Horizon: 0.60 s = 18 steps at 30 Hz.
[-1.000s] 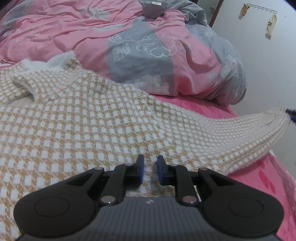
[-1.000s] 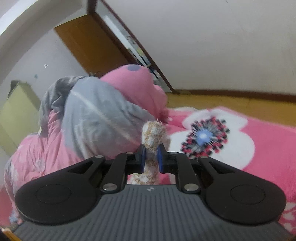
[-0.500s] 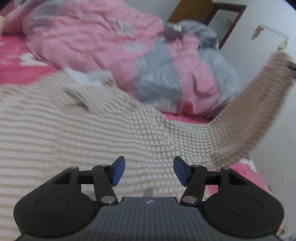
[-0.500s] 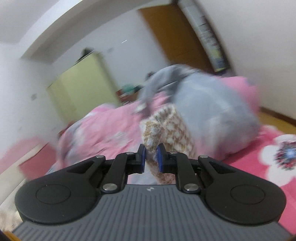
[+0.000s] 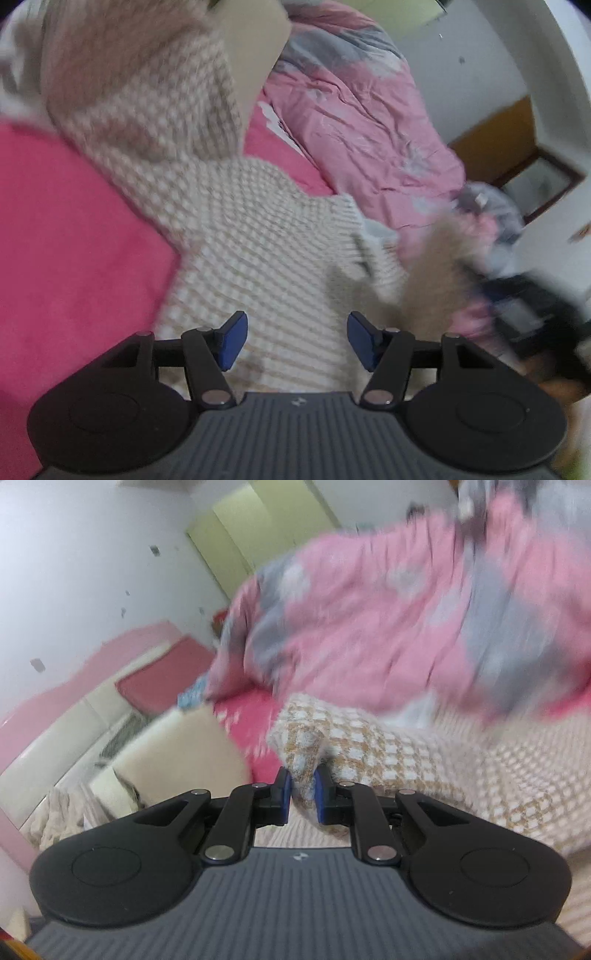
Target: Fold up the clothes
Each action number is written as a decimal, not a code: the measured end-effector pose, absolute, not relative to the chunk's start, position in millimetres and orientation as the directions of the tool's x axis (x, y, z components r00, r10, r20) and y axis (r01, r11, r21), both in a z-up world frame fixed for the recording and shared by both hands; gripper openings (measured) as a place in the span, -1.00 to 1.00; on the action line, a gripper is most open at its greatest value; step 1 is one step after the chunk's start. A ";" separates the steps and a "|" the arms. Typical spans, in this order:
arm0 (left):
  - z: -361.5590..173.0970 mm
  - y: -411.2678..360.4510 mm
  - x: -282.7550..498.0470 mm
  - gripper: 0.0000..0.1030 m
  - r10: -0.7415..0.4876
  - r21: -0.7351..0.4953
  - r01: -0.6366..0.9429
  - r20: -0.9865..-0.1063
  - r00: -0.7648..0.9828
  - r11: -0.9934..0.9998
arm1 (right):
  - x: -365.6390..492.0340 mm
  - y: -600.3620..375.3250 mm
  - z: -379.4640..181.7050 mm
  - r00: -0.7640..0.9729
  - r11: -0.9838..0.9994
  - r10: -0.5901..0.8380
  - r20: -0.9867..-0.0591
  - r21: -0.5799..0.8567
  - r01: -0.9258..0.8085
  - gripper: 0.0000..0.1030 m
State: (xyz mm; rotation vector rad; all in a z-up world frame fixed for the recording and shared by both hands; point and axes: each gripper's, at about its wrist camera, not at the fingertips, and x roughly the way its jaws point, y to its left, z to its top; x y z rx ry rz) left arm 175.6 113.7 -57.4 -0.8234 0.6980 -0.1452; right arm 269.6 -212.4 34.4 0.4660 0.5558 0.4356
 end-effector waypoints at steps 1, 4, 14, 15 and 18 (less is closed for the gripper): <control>-58.2 113.4 177.2 0.16 -0.377 -0.723 -0.142 -0.505 0.776 0.676 | 274.3 -200.8 15.7 0.750 0.803 0.513 -0.418 0.544 -0.246 -0.77; -60.9 109.9 183.0 0.17 -0.377 -0.728 -0.137 -0.495 0.783 0.672 | 281.2 -175.5 -27.6 0.715 0.791 0.529 -0.457 0.571 -0.221 -0.74; -73.2 92.4 200.1 0.17 -0.386 -0.713 -0.115 -0.499 0.775 0.691 | 266.6 -235.5 -59.5 0.646 0.554 0.704 -0.295 0.798 -0.239 0.16; -74.3 87.0 202.9 0.17 -0.386 -0.698 -0.106 -0.509 0.769 0.709 | 261.5 -251.0 -58.9 0.654 0.523 0.711 -0.259 0.816 -0.245 0.16; -76.0 70.0 212.8 0.17 -0.357 -0.620 -0.077 -0.544 0.760 0.781 | 243.5 -304.1 -59.6 0.699 0.477 0.692 -0.179 0.841 -0.256 0.16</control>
